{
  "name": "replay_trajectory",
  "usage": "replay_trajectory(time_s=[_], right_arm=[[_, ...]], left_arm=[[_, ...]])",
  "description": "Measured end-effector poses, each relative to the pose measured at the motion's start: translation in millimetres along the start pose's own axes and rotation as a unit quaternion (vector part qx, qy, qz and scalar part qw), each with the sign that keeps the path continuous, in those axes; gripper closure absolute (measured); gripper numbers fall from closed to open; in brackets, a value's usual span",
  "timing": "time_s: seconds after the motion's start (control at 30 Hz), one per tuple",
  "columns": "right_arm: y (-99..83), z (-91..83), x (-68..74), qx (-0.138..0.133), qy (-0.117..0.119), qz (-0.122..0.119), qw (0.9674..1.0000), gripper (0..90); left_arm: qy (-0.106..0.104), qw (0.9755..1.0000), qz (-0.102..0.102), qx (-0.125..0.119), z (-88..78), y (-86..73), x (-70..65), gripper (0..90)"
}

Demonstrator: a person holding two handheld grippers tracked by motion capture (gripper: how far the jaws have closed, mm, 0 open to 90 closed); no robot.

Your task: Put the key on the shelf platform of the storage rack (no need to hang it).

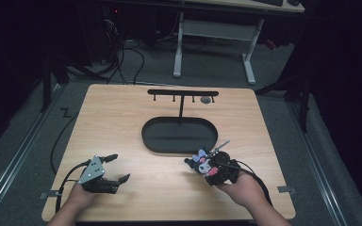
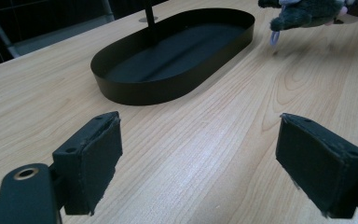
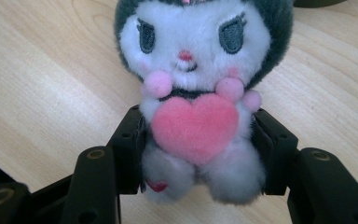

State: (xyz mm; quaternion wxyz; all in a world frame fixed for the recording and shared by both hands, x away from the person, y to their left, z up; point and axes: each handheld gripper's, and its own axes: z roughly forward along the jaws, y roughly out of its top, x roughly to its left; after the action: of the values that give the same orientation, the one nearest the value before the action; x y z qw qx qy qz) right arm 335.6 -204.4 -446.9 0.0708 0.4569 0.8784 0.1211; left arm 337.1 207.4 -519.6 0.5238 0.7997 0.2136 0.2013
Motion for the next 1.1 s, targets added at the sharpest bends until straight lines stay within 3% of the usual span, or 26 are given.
replay_trajectory(time_s=[0.2, 0.47, 1.1], right_arm=[[5.9, 1.4, -7.2, 0.001, -0.007, 0.006, 1.0000, 46.5], [17.9, 0.4, -16.9, -0.009, -0.011, 0.015, 0.9998, 46.5], [55.2, -6.3, -19.8, -0.033, -0.016, 0.017, 0.9992, 46.5]], left_arm=[[0.000, 0.9999, -0.010, 0.000, 2.6, 0.7, 3.7, 15.4], [-0.001, 1.0000, -0.004, 0.003, 1.9, 0.4, 2.2, 15.4], [0.002, 1.0000, 0.008, -0.005, -3.9, -1.2, -3.3, 15.4]])
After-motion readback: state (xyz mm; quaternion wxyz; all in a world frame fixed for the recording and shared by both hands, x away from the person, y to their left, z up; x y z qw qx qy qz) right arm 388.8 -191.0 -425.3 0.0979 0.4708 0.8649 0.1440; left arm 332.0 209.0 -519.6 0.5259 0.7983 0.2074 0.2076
